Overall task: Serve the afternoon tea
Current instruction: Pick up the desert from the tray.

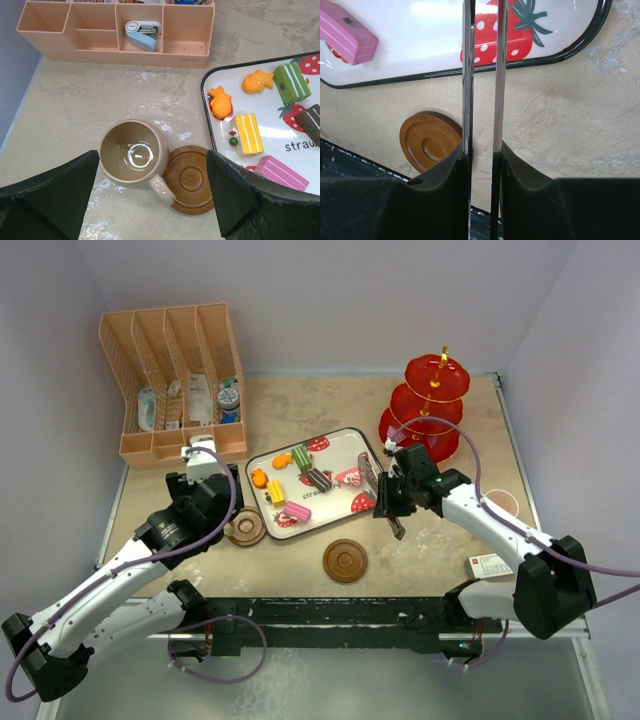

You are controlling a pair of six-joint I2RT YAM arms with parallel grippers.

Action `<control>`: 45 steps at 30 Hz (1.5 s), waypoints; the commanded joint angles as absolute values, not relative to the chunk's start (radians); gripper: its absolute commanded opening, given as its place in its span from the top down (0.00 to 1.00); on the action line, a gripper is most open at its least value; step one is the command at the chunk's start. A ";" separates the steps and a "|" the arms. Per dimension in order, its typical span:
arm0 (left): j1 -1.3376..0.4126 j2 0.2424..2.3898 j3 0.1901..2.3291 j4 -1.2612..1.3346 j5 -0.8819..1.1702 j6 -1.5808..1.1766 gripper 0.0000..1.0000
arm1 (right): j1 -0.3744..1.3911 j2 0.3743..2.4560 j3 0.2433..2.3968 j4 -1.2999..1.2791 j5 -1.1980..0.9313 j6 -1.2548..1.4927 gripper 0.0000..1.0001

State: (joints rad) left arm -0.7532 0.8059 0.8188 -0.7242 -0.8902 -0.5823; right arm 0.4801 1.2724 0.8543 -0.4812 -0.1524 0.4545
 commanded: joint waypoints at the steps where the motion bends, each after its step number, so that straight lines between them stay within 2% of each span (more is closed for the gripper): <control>1: -0.751 0.810 0.837 -0.710 -0.911 -0.580 0.15 | 0.485 1.307 0.913 -0.454 -0.158 0.450 0.70; 15: -0.751 0.811 0.839 -0.715 -0.913 -0.583 0.15 | 0.483 1.428 1.067 -0.443 -0.080 0.429 0.70; 21: -0.751 0.812 0.839 -0.715 -0.913 -0.583 0.15 | 0.483 1.398 1.105 -0.505 -0.035 0.409 0.69; 33: -0.751 0.811 0.837 -0.710 -0.904 -0.577 0.15 | 0.486 1.110 0.773 -0.495 -0.216 0.483 0.68; 45: -0.751 0.816 0.839 -0.712 -0.909 -0.581 0.15 | 0.488 1.191 0.738 -0.400 -0.259 0.481 0.68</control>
